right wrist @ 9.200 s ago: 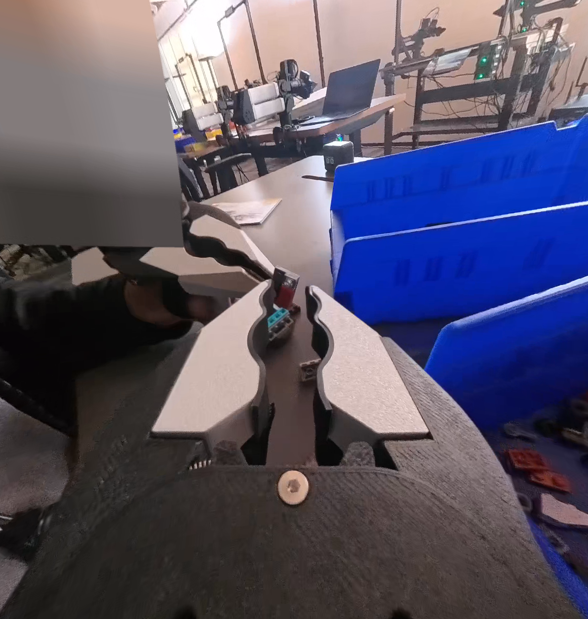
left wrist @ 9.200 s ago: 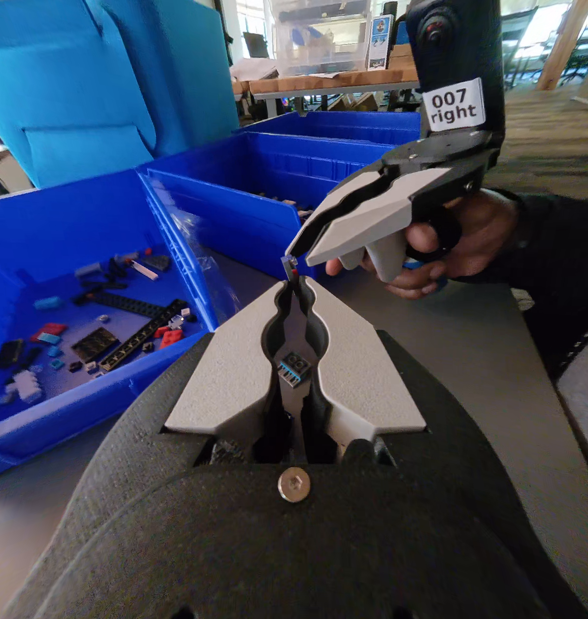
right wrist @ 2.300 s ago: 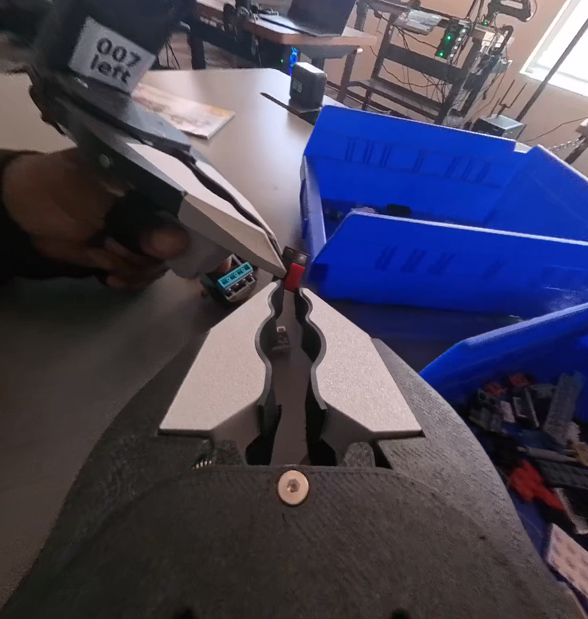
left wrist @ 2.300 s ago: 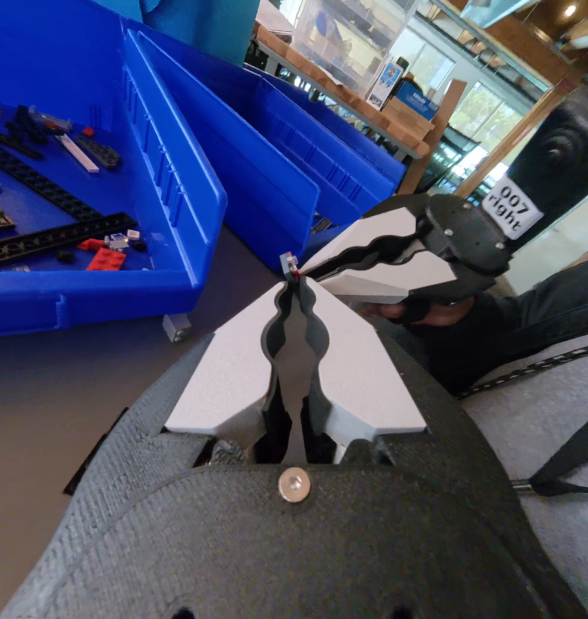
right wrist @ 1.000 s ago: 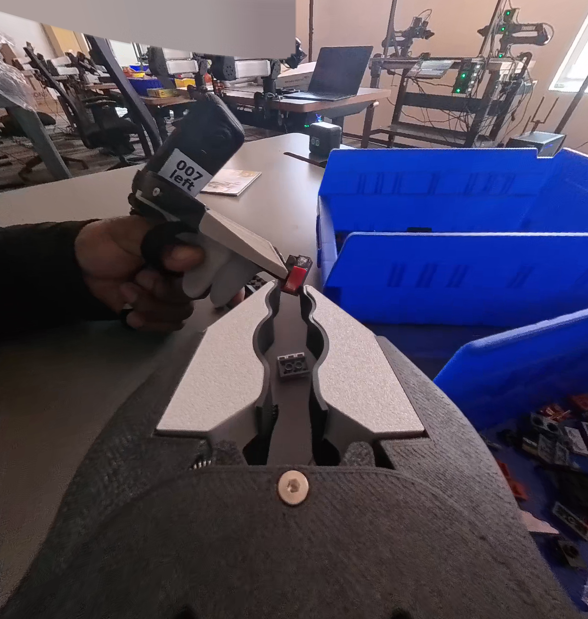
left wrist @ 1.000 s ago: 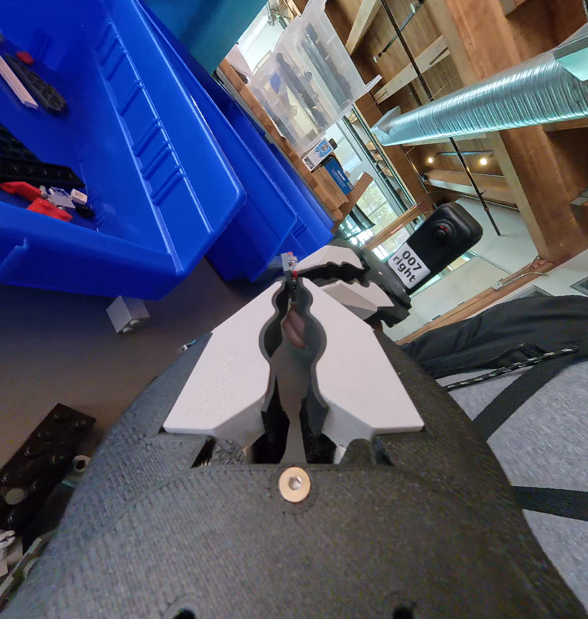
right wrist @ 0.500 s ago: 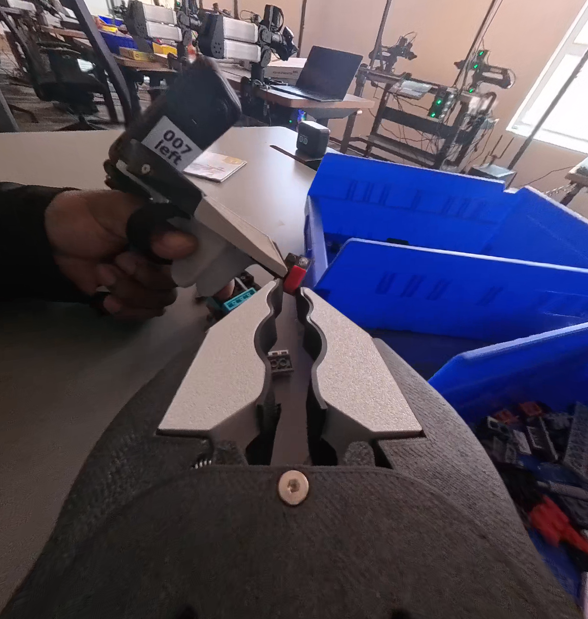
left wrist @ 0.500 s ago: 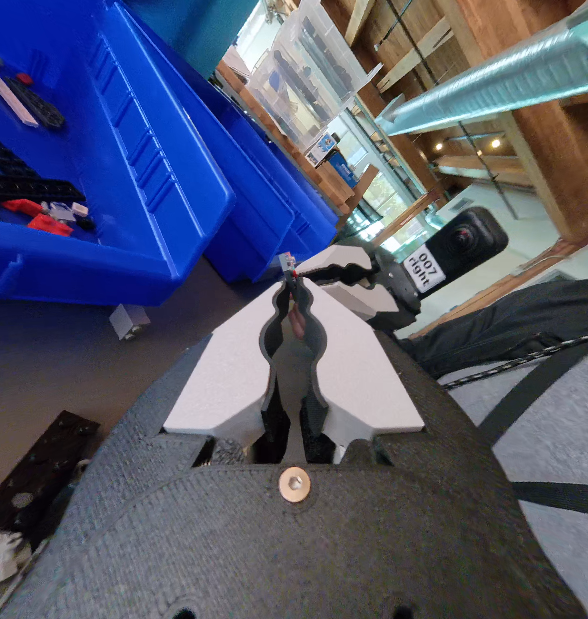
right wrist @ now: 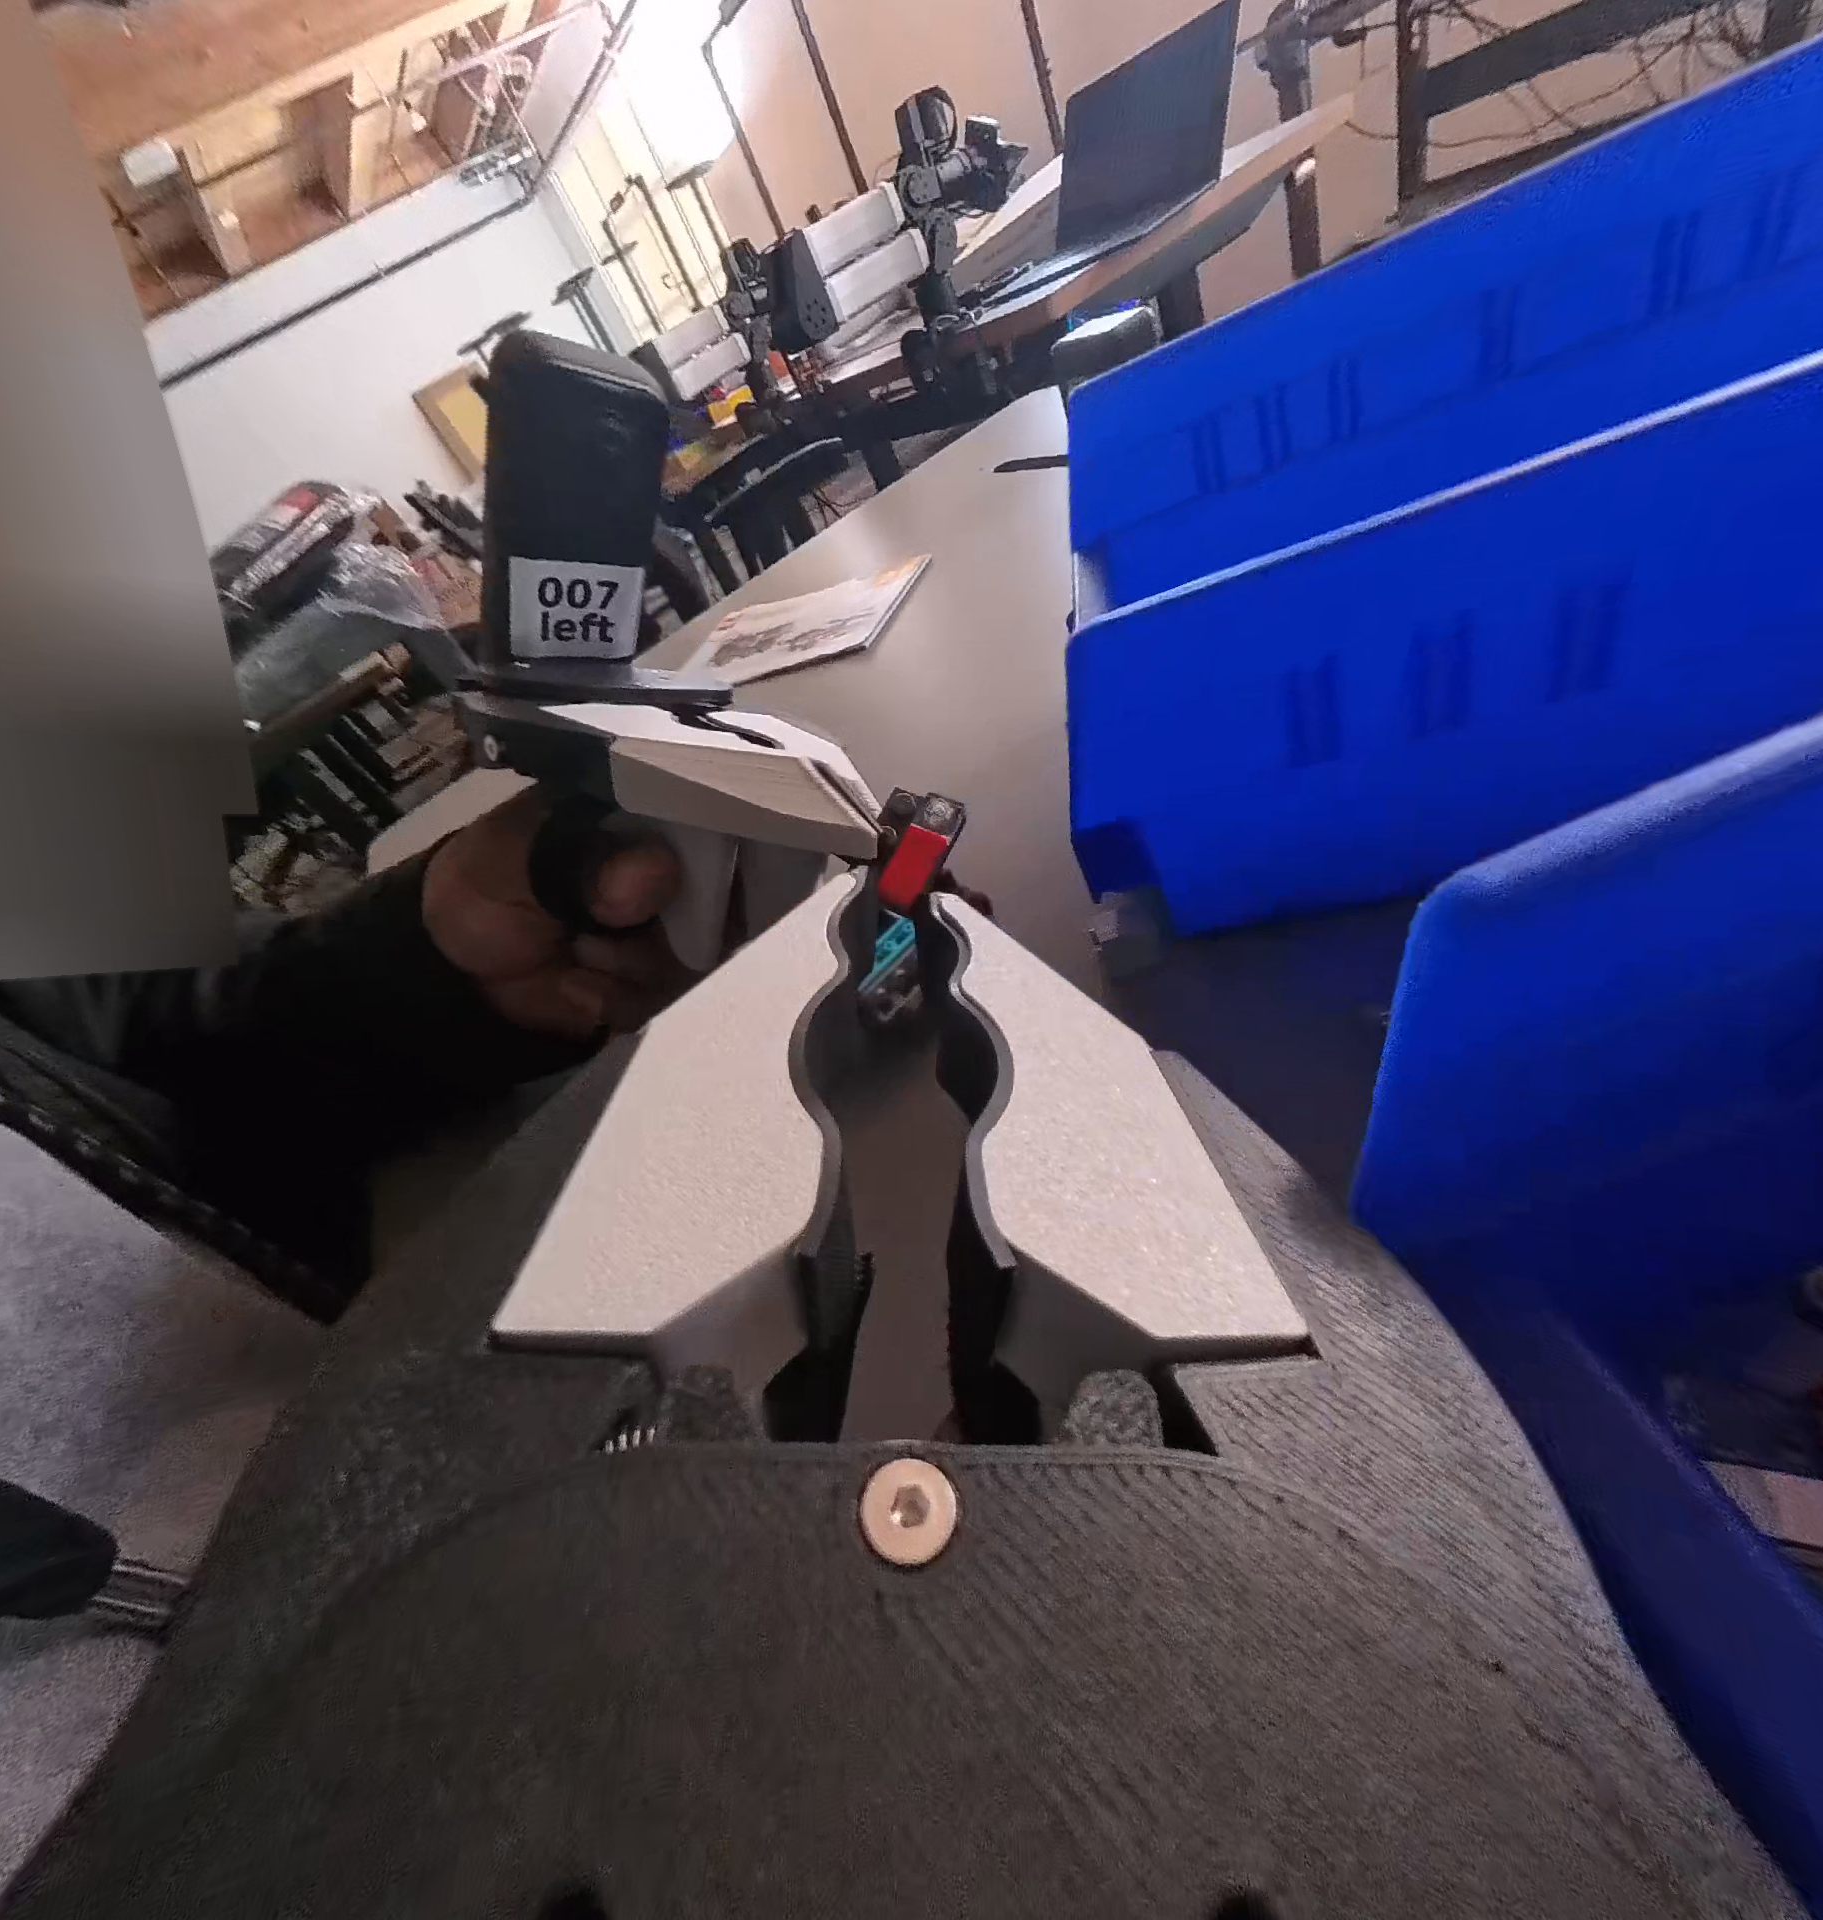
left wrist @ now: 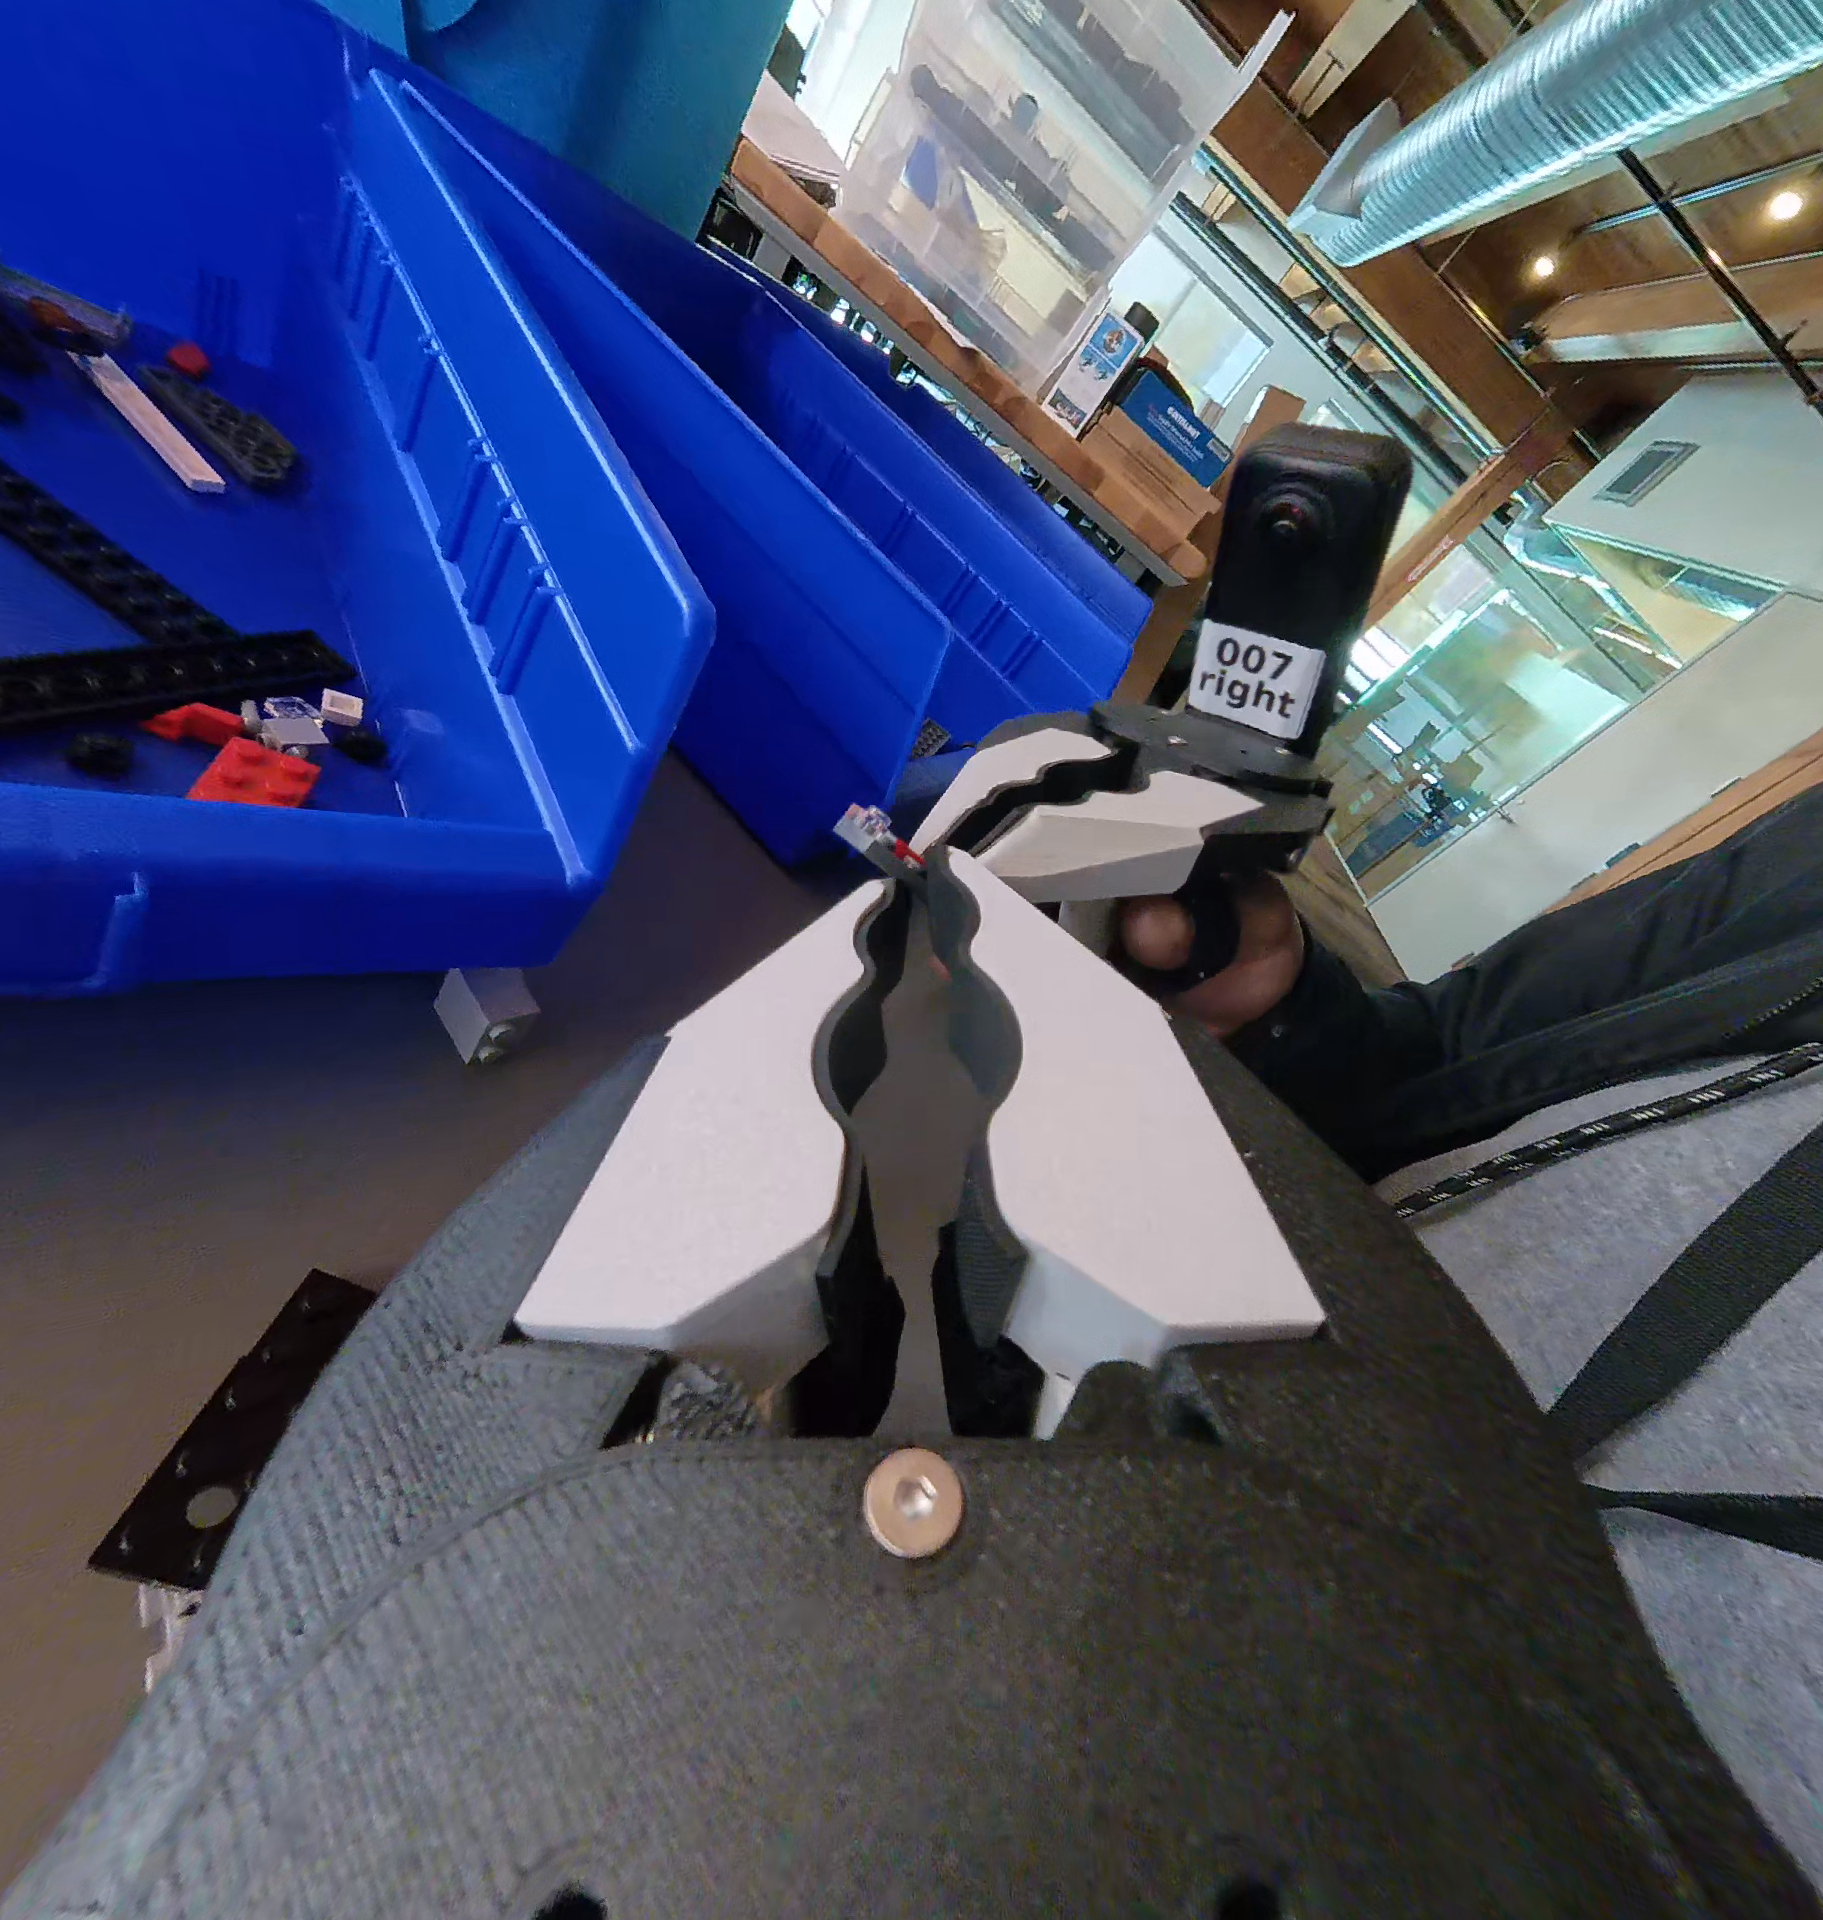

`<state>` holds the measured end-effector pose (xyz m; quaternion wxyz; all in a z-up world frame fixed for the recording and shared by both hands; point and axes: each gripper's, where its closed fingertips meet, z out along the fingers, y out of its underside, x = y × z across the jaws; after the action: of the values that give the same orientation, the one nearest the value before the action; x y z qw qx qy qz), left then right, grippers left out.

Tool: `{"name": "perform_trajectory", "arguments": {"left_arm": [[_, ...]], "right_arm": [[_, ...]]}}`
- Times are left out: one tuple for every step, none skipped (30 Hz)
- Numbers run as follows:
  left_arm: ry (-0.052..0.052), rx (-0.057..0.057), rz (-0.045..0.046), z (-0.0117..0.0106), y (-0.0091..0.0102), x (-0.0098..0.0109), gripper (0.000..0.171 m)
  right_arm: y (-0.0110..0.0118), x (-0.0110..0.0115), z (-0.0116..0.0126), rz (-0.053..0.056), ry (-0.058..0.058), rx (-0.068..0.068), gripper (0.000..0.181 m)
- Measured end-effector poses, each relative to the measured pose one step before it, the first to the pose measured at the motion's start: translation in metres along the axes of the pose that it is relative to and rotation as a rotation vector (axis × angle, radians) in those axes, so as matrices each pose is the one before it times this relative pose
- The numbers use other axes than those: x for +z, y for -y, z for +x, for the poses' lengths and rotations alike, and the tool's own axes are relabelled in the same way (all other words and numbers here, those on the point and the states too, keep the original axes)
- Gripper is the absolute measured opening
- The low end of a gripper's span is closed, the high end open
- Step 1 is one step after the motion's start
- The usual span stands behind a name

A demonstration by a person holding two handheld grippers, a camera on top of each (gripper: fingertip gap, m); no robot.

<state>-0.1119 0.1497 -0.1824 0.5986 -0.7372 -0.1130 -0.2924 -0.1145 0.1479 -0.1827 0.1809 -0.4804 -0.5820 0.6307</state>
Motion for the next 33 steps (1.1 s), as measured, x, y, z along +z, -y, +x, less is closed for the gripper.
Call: {"name": "perform_trajectory", "arguments": {"left_arm": [[-0.0014, 0.0002, -0.00131, 0.00023, -0.00008, -0.00001, 0.006], [-0.0019, -0.0035, -0.00014, 0.00016, 0.00021, -0.00003, 0.005], [-0.0013, -0.0041, -0.00028, 0.00004, 0.00001, -0.00012, 0.005], [-0.003, -0.0042, 0.00085, 0.00016, 0.00011, -0.00015, 0.005], [-0.0053, -0.0064, 0.00175, 0.00041, 0.00027, -0.00014, 0.005], [-0.0045, -0.0069, 0.00109, 0.00027, 0.00013, -0.00009, 0.005], [-0.0039, -0.0056, 0.0011, 0.00017, 0.00008, -0.00006, 0.005], [-0.0039, -0.0056, 0.00236, 0.00039, 0.00034, -0.00006, 0.005], [-0.0019, -0.0045, 0.00025, 0.00005, 0.00018, -0.00003, 0.004], [-0.0023, -0.0025, 0.00105, 0.00017, 0.00013, -0.0001, 0.004], [-0.0029, -0.0048, 0.00104, 0.00019, 0.00005, -0.00002, 0.004], [-0.0012, -0.0065, 0.00143, -0.00014, 0.00003, 0.00009, 0.004], [-0.0021, -0.0062, 0.0016, -0.00032, 0.00002, 0.00005, 0.004], [-0.0025, -0.0083, -0.00044, -0.00051, -0.00019, 0.00002, 0.004], [-0.0017, -0.0137, -0.00098, -0.00109, -0.00046, 0.00006, 0.004], [-0.0043, -0.0237, 0.00019, -0.00125, -0.00042, 0.00014, 0.005], [-0.0197, -0.0327, 0.00856, 0.00057, 0.00085, -0.00005, 0.005], [-0.0323, -0.0381, 0.01167, 0.00212, 0.00146, -0.00033, 0.006], [-0.0253, -0.0382, 0.00952, 0.00121, 0.00091, -0.00005, 0.006], [-0.0194, -0.0355, 0.00826, 0.00073, 0.00063, -0.00002, 0.006], [-0.017, -0.0296, 0.00363, 0.00082, 0.00036, 0.00005, 0.006], [-0.0116, -0.0201, 0.00358, 0.00056, 0.00059, -0.00015, 0.006], [-0.0058, -0.0109, 0.00259, 0.0004, 0.00028, -0.00013, 0.006], [-0.0012, -0.0078, 0.00072, 0.00011, -0.00008, 0.00004, 0.006], [0.0012, -0.0059, -0.00015, -0.00026, -0.00001, -0.00005, 0.006], [0.001, -0.0024, -0.00088, -0.00013, -0.00008, -0.00001, 0.006], [-0.0012, -0.0018, -0.00268, 0.00032, -0.00044, 0.00016, 0.007], [-0.0032, -0.0045, 0.00228, 0.0006, 0.0002, 0.00015, 0.006], [-0.0038, -0.0074, 0.00185, 0.00022, 0.00023, -0.0001, 0.006], [-0.0019, -0.0052, 0.00134, -0.00008, 0.0002, -0.00022, 0.006], [0.0014, 0.0034, 0.00058, -0.0005, -0.00015, -0.00034, 0.006], [0.0082, 0.0111, -0.0001, -0.00088, -0.00023, -0.0003, 0.005], [0.014, 0.0169, -0.00353, -0.00122, -0.00056, -0.00024, 0.005]], "right_arm": [[0.00013, -0.00016, -0.00011, 0.0024, 0.0095, 0.0166, 0.007], [0.00021, -0.00005, -0.00002, 0.0006, 0.007, 0.0142, 0.007], [0.00006, 0.00004, -0.00003, 0.0008, 0.0068, 0.015, 0.007], [0.00032, -0.00008, -0.00019, 0.0031, 0.0083, 0.0157, 0.007], [0.00042, -0.00013, -0.00018, 0.0026, 0.0087, 0.0159, 0.006], [0.0002, -0.00002, -0.00008, 0.0011, 0.0081, 0.0165, 0.006], [0.00031, -0.0001, -0.00005, 0.0018, 0.0076, 0.0139, 0.007], [0.00047, -0.00012, -0.00009, 0.0025, 0.0065, 0.0119, 0.006], [0.00011, 0.00002, 0.00001, 0.0005, 0.0038, 0.0099, 0.006], [0.00032, 0.00007, -0.00001, 0.0017, 0.0049, 0.0115, 0.006], [0.00012, -0.00002, 0.0001, 0.0007, 0.0042, 0.0095, 0.007], [-0.00001, 0.00006, 0.0003, -0.0005, 0.0004, 0.004, 0.007], [0.00013, 0.00016, 0.00036, 0.0013, -0.0039, -0.0043, 0.006], [-0.00045, 0.00035, 0.00053, 0.0004, -0.011, -0.0142, 0.007], [-0.00071, 0.00052, 0.00097, -0.0026, -0.0192, -0.0278, 0.007], [-0.00066, 0.0006, 0.00109, -0.003, -0.0269, -0.0463, 0.007], [0.00111, 0.00015, -0.0002, 0.0068, -0.0259, -0.0565, 0.007], [0.00152, -0.00003, -0.00065, 0.0058, -0.0247, -0.0556, 0.007], [0.00119, 0.00003, 0.00001, 0.0033, -0.0289, -0.0602, 0.007], [0.00114, -0.00006, 0.00021, 0.003, -0.0297, -0.0611, 0.008], [0.00091, -0.00002, 0.00006, 0.0034, -0.0283, -0.0592, 0.008], [0.00057, -0.00002, -0.00039, 0.0027, -0.0234, -0.0513, 0.008], [0.00051, 0.00002, -0.00022, 0.0033, -0.0204, -0.044, 0.008], [0.00002, 0.00021, -0.0001, 0.0001, -0.0185, -0.0397, 0.008], [-0.00018, 0.0003, -0.00013, -0.0018, -0.0162, -0.039, 0.008], [-0.00011, 0.00019, -0.00071, -0.0015, -0.0099, -0.0331, 0.008], [0.00026, 0.00029, -0.00116, -0.0004, -0.0064, -0.0286, 0.008], [0.00037, 0.00018, -0.00018, -0.0006, -0.0136, -0.0299, 0.008], [0.00015, 0.00001, -0.00016, -0.0018, -0.0135, -0.0323, 0.008], [-0.00007, 0.00021, -0.00021, -0.0041, -0.012, -0.034, 0.008], [-0.00015, 0.00006, -0.00022, -0.0044, -0.0107, -0.0325, 0.008], [-0.00039, 0.00021, -0.00033, -0.0065, -0.0094, -0.0256, 0.008], [-0.00081, 0.00044, -0.00026, -0.0088, -0.0067, -0.0182, 0.008]]}}
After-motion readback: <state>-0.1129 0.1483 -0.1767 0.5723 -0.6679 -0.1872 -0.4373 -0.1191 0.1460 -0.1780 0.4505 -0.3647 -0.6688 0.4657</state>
